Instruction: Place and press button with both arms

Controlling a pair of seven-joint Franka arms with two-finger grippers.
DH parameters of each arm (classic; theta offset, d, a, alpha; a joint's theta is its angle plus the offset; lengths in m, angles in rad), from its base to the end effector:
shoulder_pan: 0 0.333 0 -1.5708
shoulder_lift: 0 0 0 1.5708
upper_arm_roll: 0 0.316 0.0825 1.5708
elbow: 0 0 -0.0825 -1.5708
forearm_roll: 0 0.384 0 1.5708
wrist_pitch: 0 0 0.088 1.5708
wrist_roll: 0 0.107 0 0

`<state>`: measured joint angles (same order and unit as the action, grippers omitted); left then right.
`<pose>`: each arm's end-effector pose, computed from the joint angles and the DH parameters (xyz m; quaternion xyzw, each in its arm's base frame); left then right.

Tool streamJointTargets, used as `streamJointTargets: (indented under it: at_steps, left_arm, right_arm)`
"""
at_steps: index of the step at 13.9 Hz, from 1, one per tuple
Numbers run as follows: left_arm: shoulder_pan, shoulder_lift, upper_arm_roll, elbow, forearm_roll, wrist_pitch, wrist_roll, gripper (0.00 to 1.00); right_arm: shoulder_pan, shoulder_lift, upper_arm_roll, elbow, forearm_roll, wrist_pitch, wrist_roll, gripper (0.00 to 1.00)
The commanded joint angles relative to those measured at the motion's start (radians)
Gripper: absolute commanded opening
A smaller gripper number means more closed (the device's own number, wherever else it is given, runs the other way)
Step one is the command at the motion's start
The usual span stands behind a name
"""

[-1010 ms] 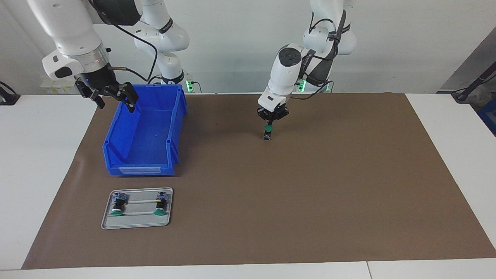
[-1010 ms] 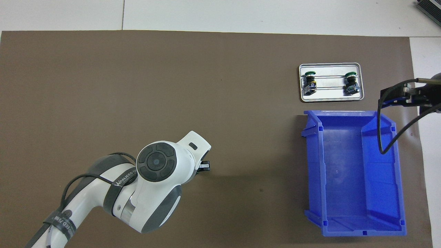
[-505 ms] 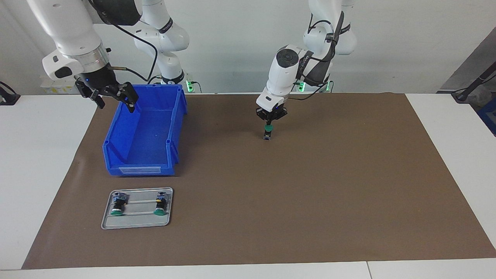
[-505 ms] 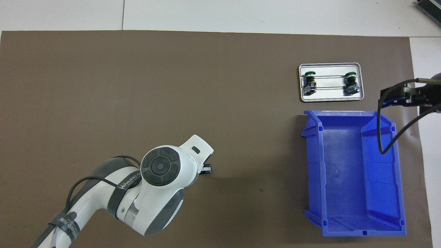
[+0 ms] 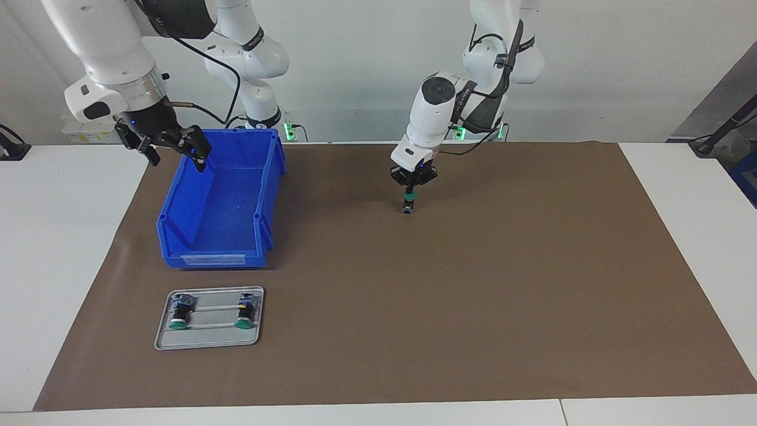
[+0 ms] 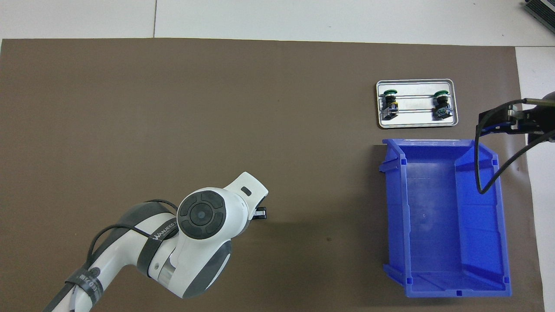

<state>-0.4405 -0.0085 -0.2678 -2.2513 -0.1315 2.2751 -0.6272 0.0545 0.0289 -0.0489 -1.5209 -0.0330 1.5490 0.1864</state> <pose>0.3952 -0.3429 0.3711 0.9986 0.0012 -0.0182 0.0489 0.5617 0.0000 0.6300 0.9957 -0.0906 0.0013 0.0172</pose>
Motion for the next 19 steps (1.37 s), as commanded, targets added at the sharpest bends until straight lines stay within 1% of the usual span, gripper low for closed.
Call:
streamJointTargets:
  at_steps: [1,3,4,6,9,11,13,15,17,19]
  left_arm:
    - [-0.015,0.014,0.009,-0.03,0.018,0.052,-0.002,0.0]
    - [-0.029,0.045,0.009,-0.053,0.018,0.111,-0.003,0.0]
    - [-0.029,0.045,0.009,-0.065,0.018,0.135,-0.003,0.0]
    - [-0.029,0.045,0.01,-0.068,0.018,0.123,-0.003,0.0]
    - [-0.026,0.047,0.012,-0.027,0.02,0.064,-0.003,0.0]
    - [-0.012,0.044,0.012,0.016,0.047,-0.001,-0.002,0.0]
    - [0.009,0.035,0.016,0.077,0.047,-0.095,0.001,0.0]
    - [0.055,0.038,0.016,0.178,0.047,-0.202,0.021,0.0]
    - [0.104,0.044,0.016,0.251,0.047,-0.249,0.033,0.0]
    - [0.181,0.039,0.018,0.285,0.047,-0.269,0.121,0.0]
  right_arm:
    - [-0.012,-0.021,0.004,-0.024,0.012,0.003,-0.001,1.0]
    - [-0.012,-0.021,0.004,-0.025,0.012,0.003,-0.001,1.0]
    - [-0.012,-0.021,0.004,-0.024,0.012,0.003,-0.001,1.0]
    - [-0.012,-0.021,0.004,-0.025,0.012,0.003,-0.001,1.0]
    - [-0.012,-0.021,0.004,-0.025,0.012,0.003,-0.001,1.0]
    - [-0.012,-0.021,0.004,-0.024,0.012,0.003,-0.001,1.0]
    - [-0.012,-0.021,0.004,-0.024,0.012,0.003,-0.001,1.0]
    - [-0.012,-0.021,0.004,-0.025,0.012,0.003,-0.001,1.0]
    - [-0.012,-0.021,0.004,-0.024,0.012,0.005,-0.001,1.0]
    - [-0.012,-0.021,0.004,-0.024,0.012,0.005,0.001,1.0]
